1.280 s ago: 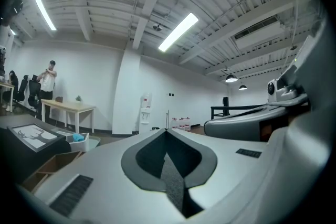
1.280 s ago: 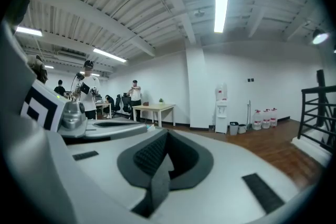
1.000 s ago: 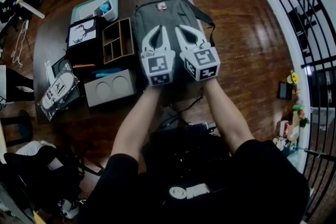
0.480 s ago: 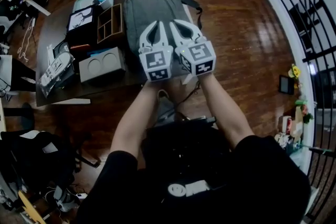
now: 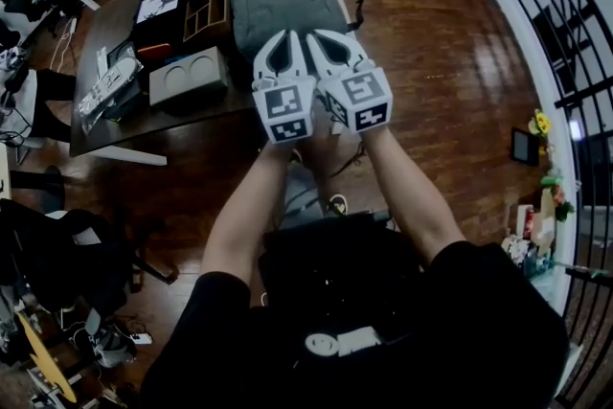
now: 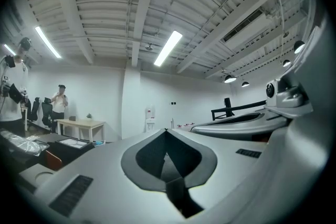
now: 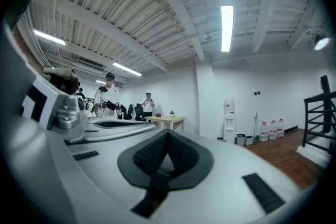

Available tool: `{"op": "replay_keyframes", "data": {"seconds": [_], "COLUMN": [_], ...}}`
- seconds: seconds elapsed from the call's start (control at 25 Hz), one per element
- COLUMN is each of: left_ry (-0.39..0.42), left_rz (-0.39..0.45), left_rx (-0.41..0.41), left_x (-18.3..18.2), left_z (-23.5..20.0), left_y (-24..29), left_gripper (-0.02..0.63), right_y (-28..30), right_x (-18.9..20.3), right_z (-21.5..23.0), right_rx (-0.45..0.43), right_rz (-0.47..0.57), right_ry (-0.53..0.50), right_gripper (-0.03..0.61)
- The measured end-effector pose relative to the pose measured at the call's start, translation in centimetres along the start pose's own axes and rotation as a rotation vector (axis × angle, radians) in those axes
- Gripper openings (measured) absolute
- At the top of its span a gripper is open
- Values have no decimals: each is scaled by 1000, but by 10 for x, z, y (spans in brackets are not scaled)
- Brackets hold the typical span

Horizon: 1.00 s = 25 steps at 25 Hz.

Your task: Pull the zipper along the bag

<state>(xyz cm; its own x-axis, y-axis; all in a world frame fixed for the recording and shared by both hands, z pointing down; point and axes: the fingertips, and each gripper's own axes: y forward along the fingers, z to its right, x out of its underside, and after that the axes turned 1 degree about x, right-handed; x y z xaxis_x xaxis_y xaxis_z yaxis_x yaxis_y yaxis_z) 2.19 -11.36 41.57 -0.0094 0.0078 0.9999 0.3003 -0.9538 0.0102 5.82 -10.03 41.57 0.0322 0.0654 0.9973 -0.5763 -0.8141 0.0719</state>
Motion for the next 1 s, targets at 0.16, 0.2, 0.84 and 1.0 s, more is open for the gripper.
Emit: {"op": "replay_keyframes", "data": {"seconds": [0.16,0.2,0.84,1.0], "left_ry": [7,7,-25,-25], "left_rz": [6,8,-10,-6], "left_rx": [-12,-14,22,27], "left_x": [-7,-9,-9,-9], "left_z": [-5,-6,-34,-33], "left_y": [-21,-25,-62,-65], "left_gripper": [0,0,0,0], "right_y": [-9,-10,-9,-12], "right_x": [-6,-8,-16,-12], "right_z": [-17,-21,-63,-66], "right_rx": [-6,-6,49,56], "right_rz": [11,14,20,5], "right_ry": [8,8,29,21], "right_gripper": [5,5,5,5]}}
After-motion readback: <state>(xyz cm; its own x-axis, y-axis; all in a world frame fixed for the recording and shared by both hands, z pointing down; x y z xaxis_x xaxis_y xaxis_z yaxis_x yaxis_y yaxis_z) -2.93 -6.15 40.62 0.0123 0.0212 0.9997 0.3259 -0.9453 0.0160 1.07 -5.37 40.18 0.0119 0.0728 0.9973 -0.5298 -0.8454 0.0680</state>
